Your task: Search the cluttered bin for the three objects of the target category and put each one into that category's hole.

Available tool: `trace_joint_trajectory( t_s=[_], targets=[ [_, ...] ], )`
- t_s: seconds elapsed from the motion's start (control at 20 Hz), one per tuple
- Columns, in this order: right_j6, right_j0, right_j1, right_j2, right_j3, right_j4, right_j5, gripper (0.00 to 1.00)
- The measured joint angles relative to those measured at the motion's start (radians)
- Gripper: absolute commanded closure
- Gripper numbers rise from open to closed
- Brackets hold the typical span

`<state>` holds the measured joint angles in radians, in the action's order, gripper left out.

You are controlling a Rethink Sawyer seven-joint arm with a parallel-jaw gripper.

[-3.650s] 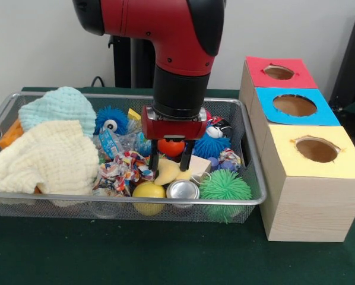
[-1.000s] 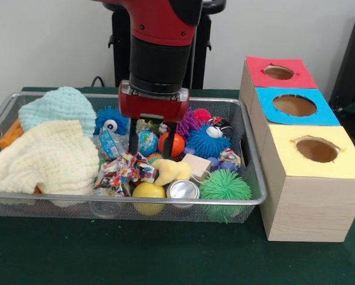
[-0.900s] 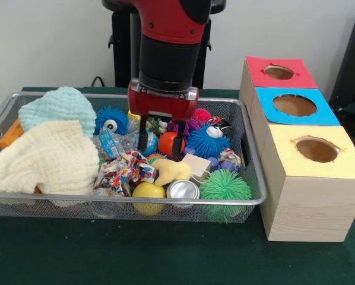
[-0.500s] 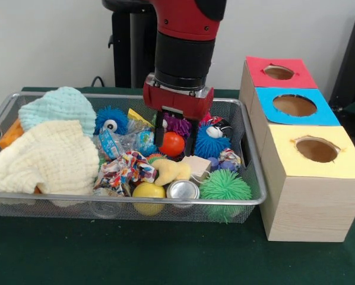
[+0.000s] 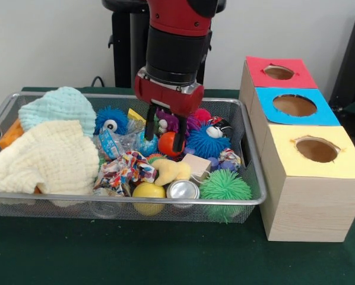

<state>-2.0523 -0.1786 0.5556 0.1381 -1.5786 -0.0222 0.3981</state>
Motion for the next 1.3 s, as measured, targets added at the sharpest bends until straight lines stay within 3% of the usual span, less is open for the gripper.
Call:
trace_joint_trajectory(
  t_s=[0.35,0.9,1.3],
  targets=[
    [0.0,0.007,-0.016,0.025,0.0,-0.02,0.0,0.0],
    [0.0,0.036,-0.159,0.084,0.064,-0.024,-0.003,0.0],
    [0.0,0.052,-0.188,0.111,0.072,-0.024,-0.008,0.0]
  ],
)
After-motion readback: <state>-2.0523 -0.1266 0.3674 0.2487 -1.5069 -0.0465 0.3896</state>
